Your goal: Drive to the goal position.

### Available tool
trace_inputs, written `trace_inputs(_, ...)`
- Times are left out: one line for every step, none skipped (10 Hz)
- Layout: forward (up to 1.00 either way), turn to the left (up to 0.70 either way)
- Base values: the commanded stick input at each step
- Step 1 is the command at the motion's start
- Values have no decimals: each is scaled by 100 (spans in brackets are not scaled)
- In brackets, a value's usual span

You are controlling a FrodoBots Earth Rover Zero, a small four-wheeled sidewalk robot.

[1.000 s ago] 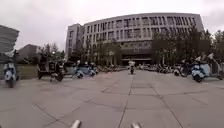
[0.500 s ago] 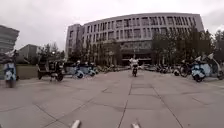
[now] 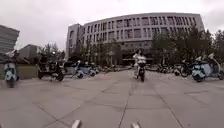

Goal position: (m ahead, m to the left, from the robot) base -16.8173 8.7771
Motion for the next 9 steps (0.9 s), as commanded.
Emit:
trace_inputs(0, 100)
trace_inputs(0, 100)
trace_inputs(0, 100)
trace_inputs(0, 100)
trace_inputs(0, 100)
trace_inputs(0, 100)
trace_inputs(0, 100)
trace_inputs(0, 100)
trace_inputs(0, 100)
